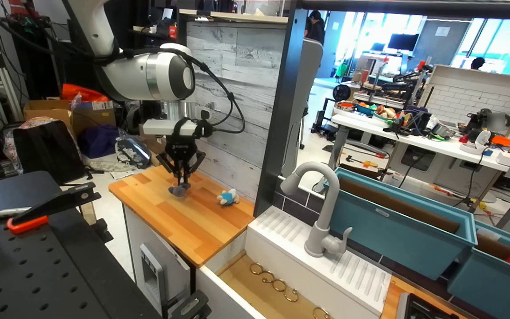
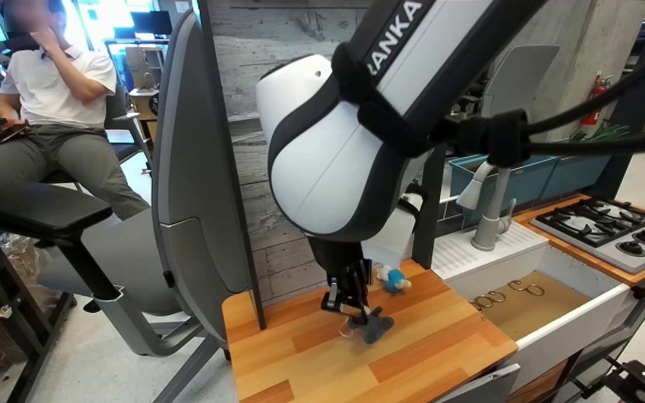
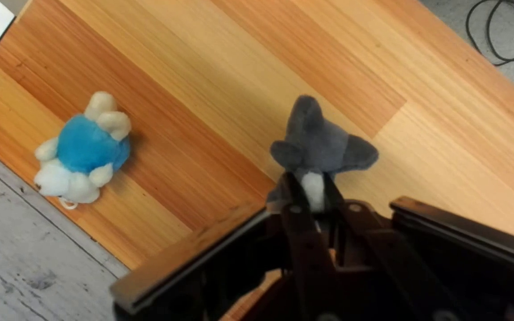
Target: Move the grey plush toy backwards.
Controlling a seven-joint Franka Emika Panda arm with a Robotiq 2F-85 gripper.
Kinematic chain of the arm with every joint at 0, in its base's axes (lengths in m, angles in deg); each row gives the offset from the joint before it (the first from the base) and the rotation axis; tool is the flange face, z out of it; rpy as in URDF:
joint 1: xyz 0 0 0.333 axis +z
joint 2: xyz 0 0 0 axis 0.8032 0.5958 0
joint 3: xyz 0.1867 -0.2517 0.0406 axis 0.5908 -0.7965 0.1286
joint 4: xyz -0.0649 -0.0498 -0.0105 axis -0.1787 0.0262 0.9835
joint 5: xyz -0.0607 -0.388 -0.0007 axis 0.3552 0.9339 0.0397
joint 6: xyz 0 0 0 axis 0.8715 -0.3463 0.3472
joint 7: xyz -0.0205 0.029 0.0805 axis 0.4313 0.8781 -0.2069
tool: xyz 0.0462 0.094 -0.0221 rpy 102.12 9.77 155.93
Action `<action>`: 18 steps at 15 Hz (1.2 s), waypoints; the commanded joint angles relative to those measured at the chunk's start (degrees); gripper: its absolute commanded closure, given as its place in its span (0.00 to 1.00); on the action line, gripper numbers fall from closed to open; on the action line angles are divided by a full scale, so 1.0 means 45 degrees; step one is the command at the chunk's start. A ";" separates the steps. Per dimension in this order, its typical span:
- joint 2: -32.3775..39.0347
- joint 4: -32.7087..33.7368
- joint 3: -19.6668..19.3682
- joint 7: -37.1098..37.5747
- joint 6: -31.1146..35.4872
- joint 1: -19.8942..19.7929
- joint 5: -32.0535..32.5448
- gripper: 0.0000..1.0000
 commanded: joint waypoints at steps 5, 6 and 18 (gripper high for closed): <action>0.0412 0.1159 -0.0192 -0.0310 -0.0823 0.0286 0.0341 0.49; 0.0430 0.1192 -0.0194 -0.0309 -0.0792 0.0289 0.0378 0.42; 0.0427 0.1189 -0.0031 0.0495 -0.0182 0.0022 -0.0105 0.00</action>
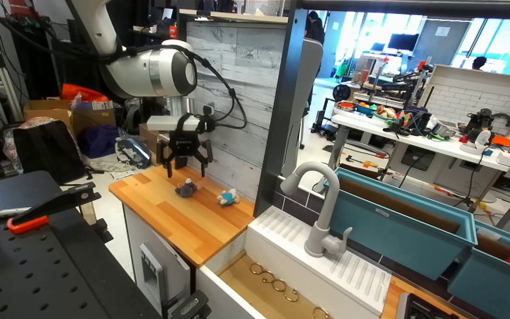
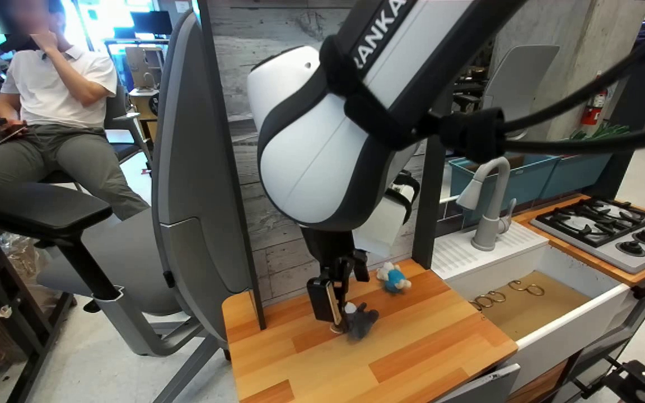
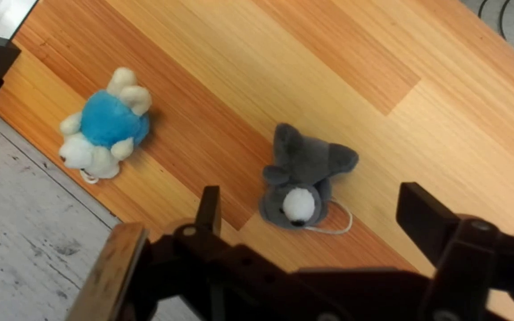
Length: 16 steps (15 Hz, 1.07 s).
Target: Move the grey plush toy backwards.
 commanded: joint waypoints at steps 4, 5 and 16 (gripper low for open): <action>0.0190 0.0489 -0.0145 0.1707 0.0865 -0.0052 -0.0448 0.00; 0.0185 0.0448 -0.0196 0.1957 0.1094 -0.0021 -0.0464 0.00; -0.1420 -0.3543 -0.0225 0.4105 0.3748 -0.0642 -0.1560 0.00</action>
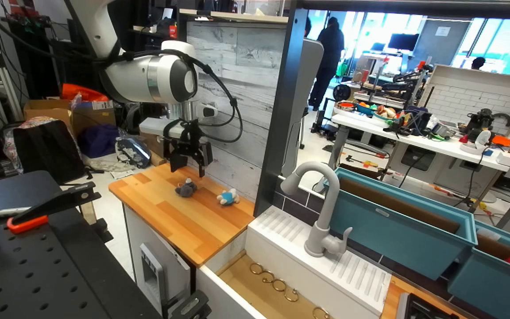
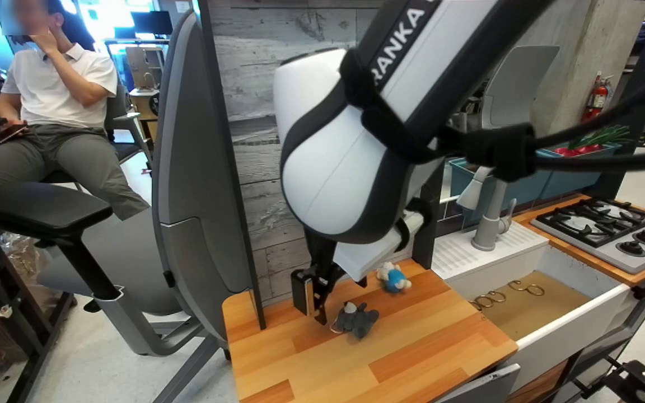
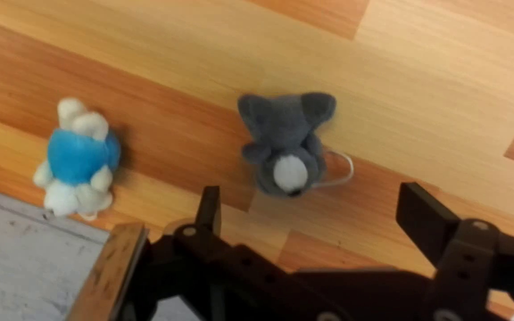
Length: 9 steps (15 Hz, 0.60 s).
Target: Move the grey plush toy backwards.
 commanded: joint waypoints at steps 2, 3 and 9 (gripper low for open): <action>-0.1674 -0.3788 0.0072 -0.0051 0.1583 -0.1051 -0.1034 0.00; -0.1932 -0.4448 0.0258 -0.0385 0.1761 -0.1472 -0.1266 0.00; -0.1513 -0.3945 -0.0038 -0.0314 0.1528 -0.1252 -0.1188 0.00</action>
